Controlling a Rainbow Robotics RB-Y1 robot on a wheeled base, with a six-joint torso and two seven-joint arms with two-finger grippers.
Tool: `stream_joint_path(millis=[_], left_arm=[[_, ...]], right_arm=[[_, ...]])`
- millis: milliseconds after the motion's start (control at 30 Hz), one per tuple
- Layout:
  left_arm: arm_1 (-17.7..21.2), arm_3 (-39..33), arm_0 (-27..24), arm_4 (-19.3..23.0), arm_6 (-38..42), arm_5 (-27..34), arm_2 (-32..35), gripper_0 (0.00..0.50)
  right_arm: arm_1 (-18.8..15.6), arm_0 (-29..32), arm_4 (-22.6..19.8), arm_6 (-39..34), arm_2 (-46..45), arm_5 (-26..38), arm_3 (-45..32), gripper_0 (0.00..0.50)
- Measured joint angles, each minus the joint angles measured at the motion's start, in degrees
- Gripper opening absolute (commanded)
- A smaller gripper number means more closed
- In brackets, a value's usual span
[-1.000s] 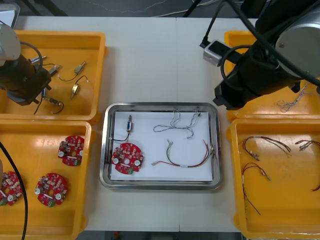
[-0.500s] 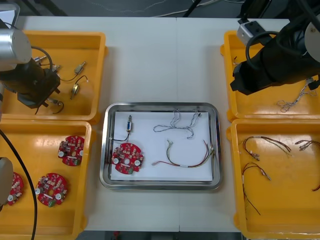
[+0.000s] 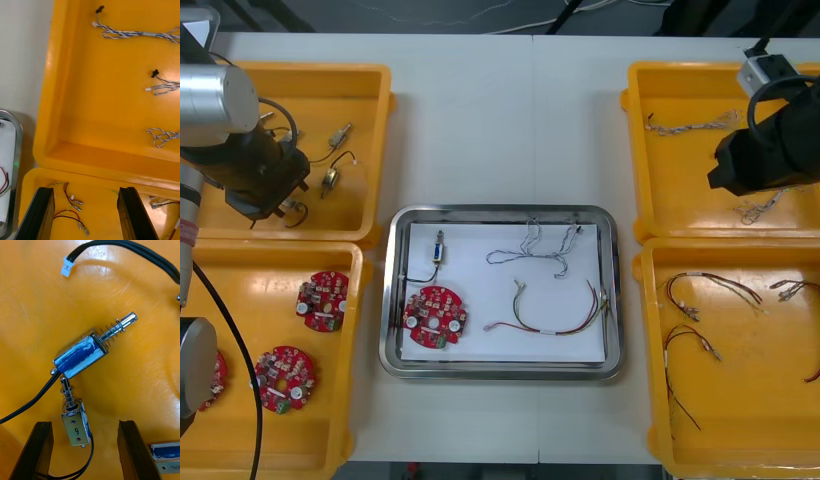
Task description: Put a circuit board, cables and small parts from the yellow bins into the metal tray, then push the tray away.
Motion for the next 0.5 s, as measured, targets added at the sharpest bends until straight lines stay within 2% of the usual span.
stream_joint_path(millis=[467,500], left_arm=[[-0.02,0.16,0.03,-1.04,0.0,-0.17,-0.03,0.491],[-0.02,0.17,0.06,-1.06,0.0,-0.25,-0.03,0.479]], right_arm=[[-0.94,10.67,0.38,-0.01,-9.62,0.0,-1.61,0.5],[-0.94,11.23,1.0,-0.01,-9.69,0.0,-1.9,0.5]])
